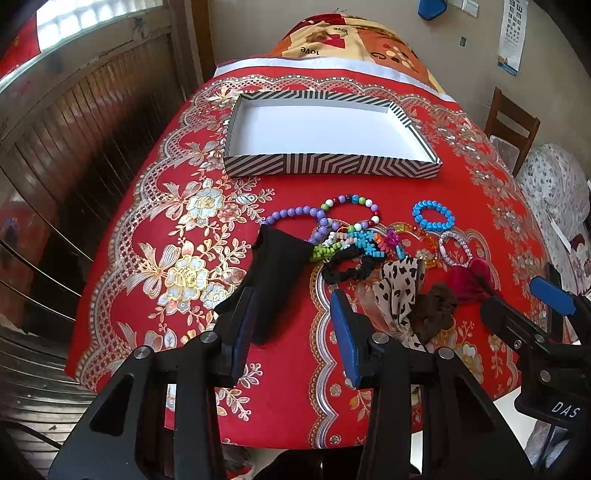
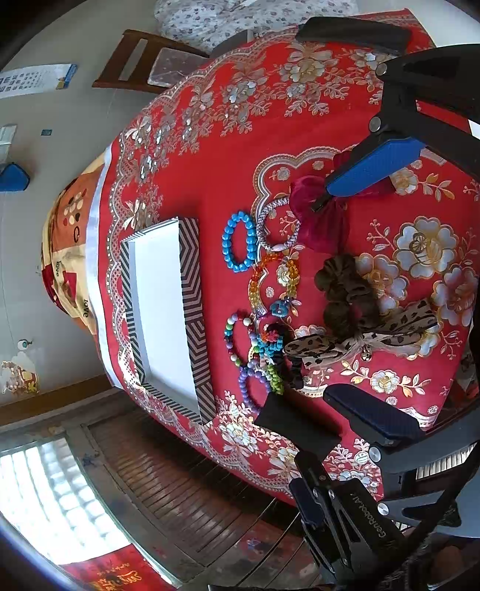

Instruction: Organize jewelry

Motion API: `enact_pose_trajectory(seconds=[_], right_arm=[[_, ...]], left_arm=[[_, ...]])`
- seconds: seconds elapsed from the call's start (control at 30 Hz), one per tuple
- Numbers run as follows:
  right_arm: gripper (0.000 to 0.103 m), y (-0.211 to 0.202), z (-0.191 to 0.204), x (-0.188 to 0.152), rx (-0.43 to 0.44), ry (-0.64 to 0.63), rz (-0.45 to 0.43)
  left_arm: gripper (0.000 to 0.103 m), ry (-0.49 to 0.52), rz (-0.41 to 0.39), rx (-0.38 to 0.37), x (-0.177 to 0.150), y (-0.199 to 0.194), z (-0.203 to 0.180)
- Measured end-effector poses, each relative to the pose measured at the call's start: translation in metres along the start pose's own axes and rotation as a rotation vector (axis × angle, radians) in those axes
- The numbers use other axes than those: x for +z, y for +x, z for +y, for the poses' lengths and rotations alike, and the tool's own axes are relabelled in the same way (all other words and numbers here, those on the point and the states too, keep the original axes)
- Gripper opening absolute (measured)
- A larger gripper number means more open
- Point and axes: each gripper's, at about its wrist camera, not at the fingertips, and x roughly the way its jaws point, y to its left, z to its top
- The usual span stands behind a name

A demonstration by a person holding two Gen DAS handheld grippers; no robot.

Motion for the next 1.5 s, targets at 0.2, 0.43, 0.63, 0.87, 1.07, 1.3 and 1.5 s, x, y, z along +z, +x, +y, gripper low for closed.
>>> enact_pose_trajectory(seconds=[0.2,0.43,0.63,0.87,1.07,1.3,1.5], right_arm=[[0.101,0.004,0.002,0.001,0.011,0.000,0.015],[0.101,0.007,0.006,0.001,0.009,-0.005,0.019],[0.101,0.008,0.006,0.000,0.007,-0.004,0.025],[0.101,0.008,0.008,0.000,0.011,-0.007,0.025],[0.101,0.010,0.010,0.000,0.010,-0.010,0.028],[0.101,0.010,0.010,-0.001,0.009,-0.009,0.030],[0.101,0.013,0.008,0.001,0.020,-0.001,0.030]], left_arm=[[0.040,-0.007,0.007,0.000,0.000,0.002,0.004],[0.040,-0.008,0.008,-0.001,0.000,0.003,0.005],[0.040,-0.003,0.013,-0.008,-0.001,0.003,0.004],[0.040,-0.002,0.017,-0.010,-0.003,0.004,0.003],[0.040,0.000,0.018,-0.011,-0.004,0.004,0.002],[0.040,-0.006,0.023,-0.017,-0.004,0.005,0.003],[0.040,-0.007,0.030,-0.020,-0.002,0.007,0.005]])
